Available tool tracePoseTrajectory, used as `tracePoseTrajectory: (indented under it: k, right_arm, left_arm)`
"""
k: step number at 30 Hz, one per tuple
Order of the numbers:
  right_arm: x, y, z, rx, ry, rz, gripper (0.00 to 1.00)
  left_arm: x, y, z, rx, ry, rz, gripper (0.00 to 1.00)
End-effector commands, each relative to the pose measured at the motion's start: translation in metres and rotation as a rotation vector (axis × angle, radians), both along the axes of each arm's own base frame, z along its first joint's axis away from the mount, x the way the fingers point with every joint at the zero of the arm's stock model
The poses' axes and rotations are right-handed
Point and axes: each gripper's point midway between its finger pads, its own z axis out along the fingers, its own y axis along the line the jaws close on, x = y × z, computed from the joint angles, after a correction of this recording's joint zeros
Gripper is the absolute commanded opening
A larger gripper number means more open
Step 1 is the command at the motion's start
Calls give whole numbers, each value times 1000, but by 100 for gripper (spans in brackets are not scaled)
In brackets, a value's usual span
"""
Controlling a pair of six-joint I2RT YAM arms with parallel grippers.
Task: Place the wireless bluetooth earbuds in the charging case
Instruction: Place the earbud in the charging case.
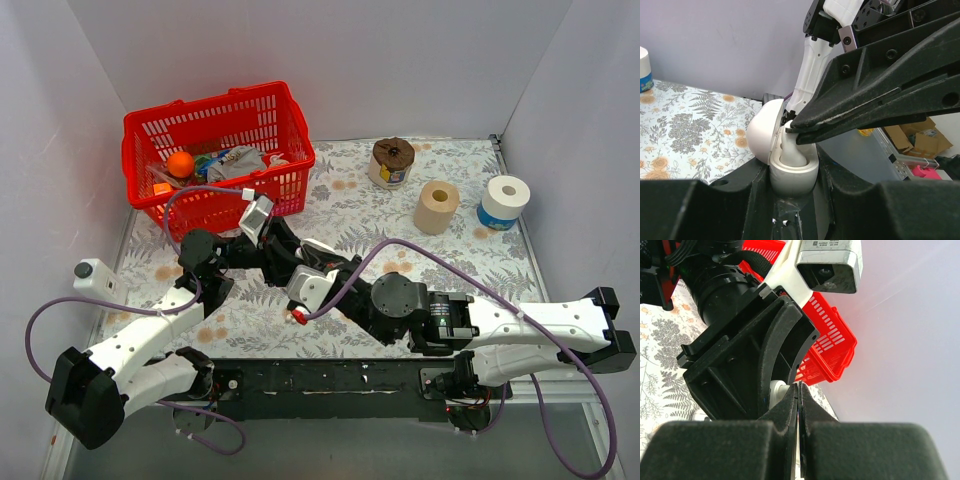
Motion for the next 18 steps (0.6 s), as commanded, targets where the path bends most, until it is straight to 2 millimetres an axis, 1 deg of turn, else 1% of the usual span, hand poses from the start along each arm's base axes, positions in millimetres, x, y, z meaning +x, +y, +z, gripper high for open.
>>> tracePoseTrajectory:
  k: [1, 5, 9, 10, 13, 17, 18]
  right_arm:
    - [1, -3, 17, 71, -14, -13, 1]
    - [-2, -4, 15, 61, 1, 14, 1]
    - [-7, -5, 10, 42, 27, 43, 1]
    - [-7, -5, 6, 30, 34, 43, 1]
    - [-9, -5, 4, 35, 53, 47, 1]
    - [-7, -9, 8, 56, 69, 31, 1]
    - [-7, -10, 12, 69, 74, 27, 9]
  left_arm:
    - [0, 1, 17, -35, -48, 10, 0]
    - [4, 1, 21, -44, -59, 30, 0]
    - [9, 0, 23, -50, -66, 55, 0]
    - [10, 0, 24, -55, -68, 64, 0]
    - [15, 0, 27, -70, -77, 93, 0]
    - [17, 0, 30, -79, -83, 102, 0]
    - [17, -1, 30, -78, -82, 103, 0]
